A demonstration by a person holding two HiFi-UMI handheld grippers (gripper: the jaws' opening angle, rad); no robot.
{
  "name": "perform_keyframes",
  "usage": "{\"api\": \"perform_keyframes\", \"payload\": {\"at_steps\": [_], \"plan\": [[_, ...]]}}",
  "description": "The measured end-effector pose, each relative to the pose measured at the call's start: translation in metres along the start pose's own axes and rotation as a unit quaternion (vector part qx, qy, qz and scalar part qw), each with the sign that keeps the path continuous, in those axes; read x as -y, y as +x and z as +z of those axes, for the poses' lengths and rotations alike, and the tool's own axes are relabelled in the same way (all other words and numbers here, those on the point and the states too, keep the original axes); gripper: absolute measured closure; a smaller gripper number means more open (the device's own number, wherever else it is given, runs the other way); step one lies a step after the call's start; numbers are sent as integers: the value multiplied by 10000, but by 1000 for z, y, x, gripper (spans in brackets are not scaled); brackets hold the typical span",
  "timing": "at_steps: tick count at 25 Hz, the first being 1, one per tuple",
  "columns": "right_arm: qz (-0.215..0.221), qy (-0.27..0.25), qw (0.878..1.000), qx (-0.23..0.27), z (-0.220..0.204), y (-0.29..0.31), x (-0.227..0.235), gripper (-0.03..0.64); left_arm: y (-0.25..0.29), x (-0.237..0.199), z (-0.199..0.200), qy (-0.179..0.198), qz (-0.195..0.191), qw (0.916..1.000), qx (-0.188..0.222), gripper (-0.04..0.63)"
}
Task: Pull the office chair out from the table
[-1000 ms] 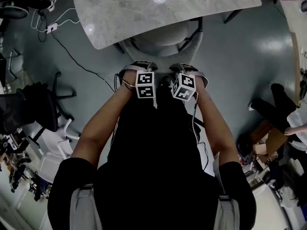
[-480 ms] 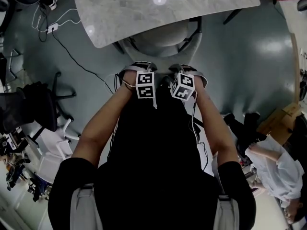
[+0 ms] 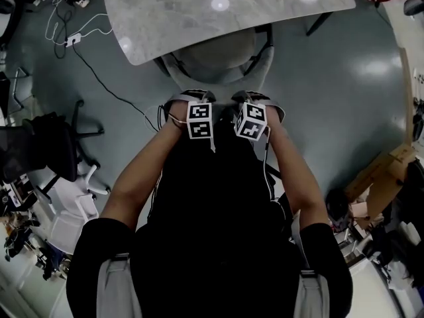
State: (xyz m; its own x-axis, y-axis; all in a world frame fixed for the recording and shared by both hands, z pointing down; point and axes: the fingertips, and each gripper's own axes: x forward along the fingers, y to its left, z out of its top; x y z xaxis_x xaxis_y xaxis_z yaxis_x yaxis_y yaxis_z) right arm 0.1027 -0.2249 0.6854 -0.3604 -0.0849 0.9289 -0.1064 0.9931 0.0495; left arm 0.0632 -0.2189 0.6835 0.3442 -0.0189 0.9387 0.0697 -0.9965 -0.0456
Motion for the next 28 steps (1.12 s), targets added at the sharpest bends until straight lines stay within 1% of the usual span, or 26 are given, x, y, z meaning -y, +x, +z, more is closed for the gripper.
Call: {"api": "perform_keyframes", "payload": {"at_steps": [8, 17, 28], "plan": [[194, -79, 9998, 39, -3, -2, -27, 512, 1, 24, 2, -39, 36, 10000, -51, 518], [278, -219, 9994, 20, -6, -4, -49, 517, 2, 45, 4, -75, 72, 9998, -139, 518], [242, -67, 9997, -51, -3, -3, -85, 518, -1, 80, 0, 58, -3, 9999, -91, 520]]}}
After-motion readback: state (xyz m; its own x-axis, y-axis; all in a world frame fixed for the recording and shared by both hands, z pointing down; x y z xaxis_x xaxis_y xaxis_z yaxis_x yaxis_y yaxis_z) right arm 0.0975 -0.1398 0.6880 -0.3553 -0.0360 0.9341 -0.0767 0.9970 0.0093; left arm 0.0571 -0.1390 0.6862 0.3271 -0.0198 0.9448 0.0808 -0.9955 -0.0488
